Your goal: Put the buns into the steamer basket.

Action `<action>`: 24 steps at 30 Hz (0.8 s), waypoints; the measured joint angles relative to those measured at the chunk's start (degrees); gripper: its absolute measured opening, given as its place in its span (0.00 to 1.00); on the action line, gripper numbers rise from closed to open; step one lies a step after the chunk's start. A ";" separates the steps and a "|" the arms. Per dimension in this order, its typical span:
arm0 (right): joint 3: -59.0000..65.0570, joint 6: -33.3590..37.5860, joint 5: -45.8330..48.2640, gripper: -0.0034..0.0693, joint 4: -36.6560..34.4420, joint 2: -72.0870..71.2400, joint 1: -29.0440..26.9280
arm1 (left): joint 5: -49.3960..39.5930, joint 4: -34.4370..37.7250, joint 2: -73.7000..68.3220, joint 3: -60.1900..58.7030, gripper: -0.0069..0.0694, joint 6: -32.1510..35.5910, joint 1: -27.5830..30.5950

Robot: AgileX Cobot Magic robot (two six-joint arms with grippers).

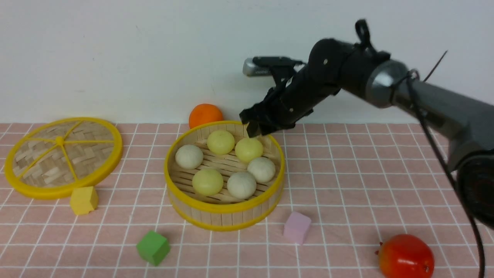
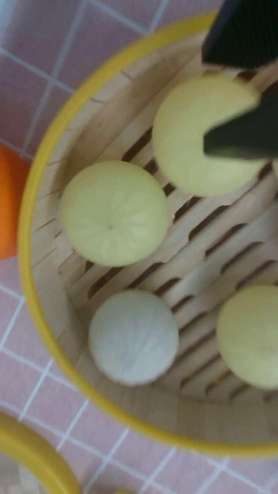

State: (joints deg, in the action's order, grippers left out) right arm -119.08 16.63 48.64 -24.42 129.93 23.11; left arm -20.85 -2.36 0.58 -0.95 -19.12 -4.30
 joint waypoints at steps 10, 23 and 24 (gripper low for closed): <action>-0.05 -0.46 21.16 0.59 2.86 -17.88 -3.33 | 0.00 0.00 0.00 0.00 0.38 0.00 0.00; 22.78 -9.92 23.05 0.04 11.38 -41.64 -4.49 | 0.00 0.00 0.00 0.00 0.39 0.00 0.00; 25.11 -10.07 23.05 0.04 11.55 -43.57 -4.49 | 0.00 0.00 0.00 0.00 0.39 0.00 0.00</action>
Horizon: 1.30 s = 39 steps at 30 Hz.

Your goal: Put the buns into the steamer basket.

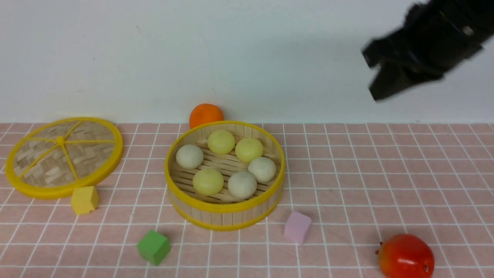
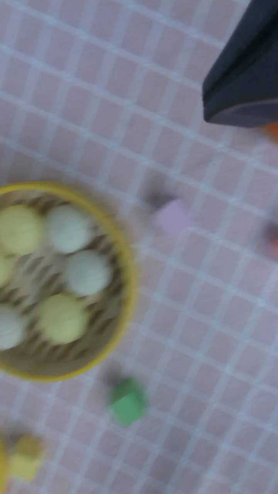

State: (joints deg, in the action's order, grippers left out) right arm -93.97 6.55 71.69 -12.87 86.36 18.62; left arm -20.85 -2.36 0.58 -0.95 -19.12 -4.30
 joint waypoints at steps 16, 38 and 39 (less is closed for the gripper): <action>15.17 0.62 0.08 0.05 2.44 -10.12 0.00 | 0.00 0.00 0.00 0.00 0.40 0.00 0.00; 88.46 -3.42 -49.36 0.06 12.03 -81.49 -18.50 | 0.00 0.00 0.00 0.00 0.41 0.00 0.00; 90.70 -3.42 -49.43 0.06 11.90 -83.94 -19.05 | 0.00 0.00 0.00 0.00 0.41 0.00 0.00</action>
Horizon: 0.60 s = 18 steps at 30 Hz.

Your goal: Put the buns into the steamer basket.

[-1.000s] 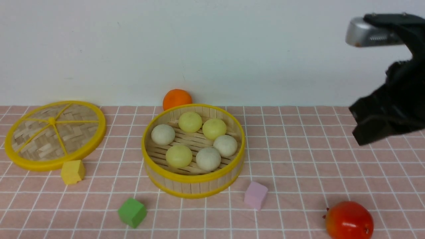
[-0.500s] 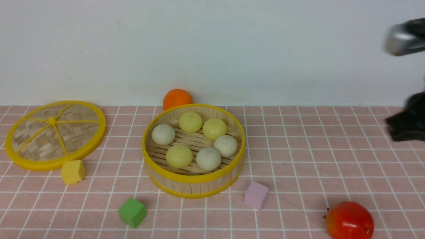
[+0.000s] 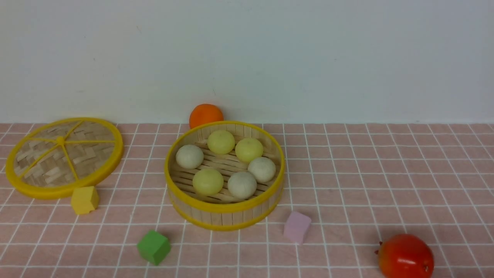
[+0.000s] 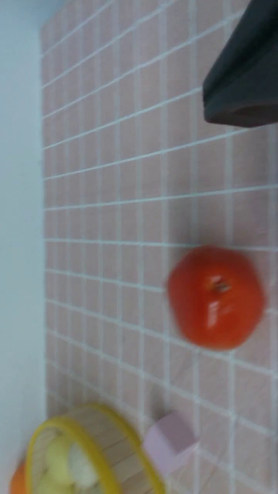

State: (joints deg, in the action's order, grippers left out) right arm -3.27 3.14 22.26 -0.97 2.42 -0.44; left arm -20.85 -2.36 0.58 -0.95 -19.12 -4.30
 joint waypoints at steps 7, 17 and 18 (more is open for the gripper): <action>4.28 0.69 1.31 0.06 -1.89 -3.13 -1.78 | 0.00 0.00 0.00 0.00 0.41 0.00 0.00; 4.28 1.27 1.26 0.07 -2.45 -3.15 -1.78 | 0.00 0.00 0.00 0.00 0.41 0.00 0.00; 4.28 1.27 1.26 0.07 -2.45 -3.15 -1.78 | 0.00 0.00 0.00 0.00 0.41 0.00 0.00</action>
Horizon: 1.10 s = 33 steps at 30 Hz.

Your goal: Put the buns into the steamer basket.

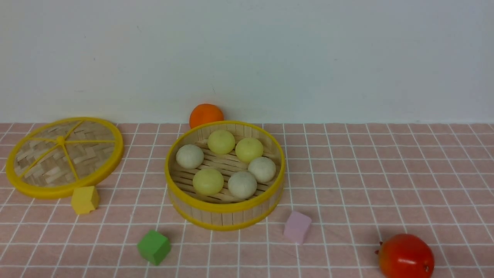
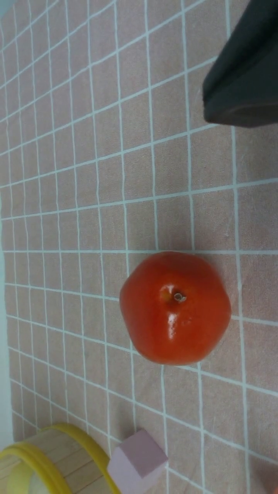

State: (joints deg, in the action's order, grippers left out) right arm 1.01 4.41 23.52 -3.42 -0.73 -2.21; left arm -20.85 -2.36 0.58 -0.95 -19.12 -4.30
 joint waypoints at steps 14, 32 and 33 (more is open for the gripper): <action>0.00 0.00 0.00 0.08 0.00 0.00 0.00 | 0.00 0.00 0.00 0.00 0.41 0.00 0.00; 0.00 0.00 0.00 0.11 -0.07 0.00 0.00 | 0.00 0.00 0.00 0.00 0.41 0.00 0.00; 0.00 0.00 0.00 0.11 -0.07 0.00 0.00 | 0.00 0.00 0.00 0.00 0.41 0.00 0.00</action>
State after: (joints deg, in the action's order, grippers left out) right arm 1.01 4.41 23.52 -3.49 -0.73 -2.21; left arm -20.85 -2.36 0.58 -0.95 -19.12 -4.30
